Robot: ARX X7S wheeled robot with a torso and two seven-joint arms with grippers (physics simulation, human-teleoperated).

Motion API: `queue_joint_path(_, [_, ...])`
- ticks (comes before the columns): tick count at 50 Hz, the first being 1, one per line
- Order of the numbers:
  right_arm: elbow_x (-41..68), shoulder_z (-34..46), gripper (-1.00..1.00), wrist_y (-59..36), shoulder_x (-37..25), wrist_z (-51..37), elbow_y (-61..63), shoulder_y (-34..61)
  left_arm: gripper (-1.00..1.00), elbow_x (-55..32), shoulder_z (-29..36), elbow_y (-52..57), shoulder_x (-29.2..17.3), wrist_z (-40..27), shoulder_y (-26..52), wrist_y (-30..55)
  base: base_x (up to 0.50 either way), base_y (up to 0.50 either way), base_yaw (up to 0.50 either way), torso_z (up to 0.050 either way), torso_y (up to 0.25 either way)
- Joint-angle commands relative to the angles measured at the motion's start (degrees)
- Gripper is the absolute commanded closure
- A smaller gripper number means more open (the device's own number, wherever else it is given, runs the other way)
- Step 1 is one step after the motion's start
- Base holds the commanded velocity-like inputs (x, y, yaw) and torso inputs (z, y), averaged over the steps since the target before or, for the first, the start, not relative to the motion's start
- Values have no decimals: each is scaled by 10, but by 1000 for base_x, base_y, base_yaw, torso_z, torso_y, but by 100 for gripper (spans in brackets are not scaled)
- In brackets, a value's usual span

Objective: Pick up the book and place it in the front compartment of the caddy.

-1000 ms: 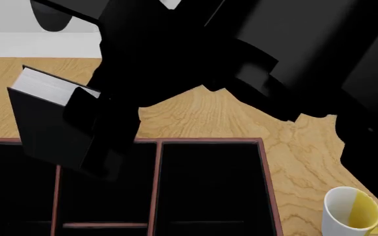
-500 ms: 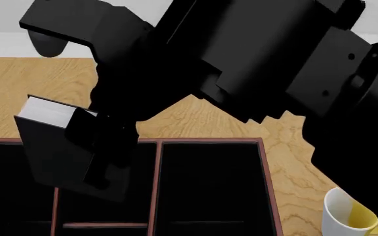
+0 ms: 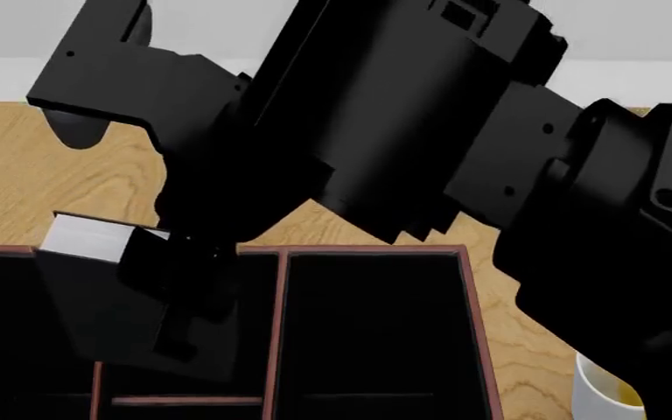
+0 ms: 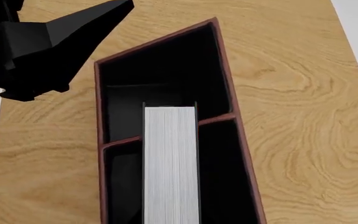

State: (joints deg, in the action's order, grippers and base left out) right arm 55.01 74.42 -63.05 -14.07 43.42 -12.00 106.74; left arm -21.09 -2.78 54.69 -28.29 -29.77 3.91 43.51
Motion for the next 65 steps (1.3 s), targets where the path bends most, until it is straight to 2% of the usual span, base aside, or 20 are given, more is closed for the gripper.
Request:
queue_joint_path(1, [-37,19,100,26,8,18,-12,5,-100,-2,-1,-1,-3,-3,-4,-4,0,0,0,0,0])
queue_joint_path(30, [-39,48,100,10,-13,28,15,6,-100,-12,4,2,-10,-12,6,2,0,0,0,0,1])
queue_joint_path(65, [-70,85,100,37,-22,4,12,-48,-100,-17,7,-2,-17,-24,0,-6,0,0,-1,0,0])
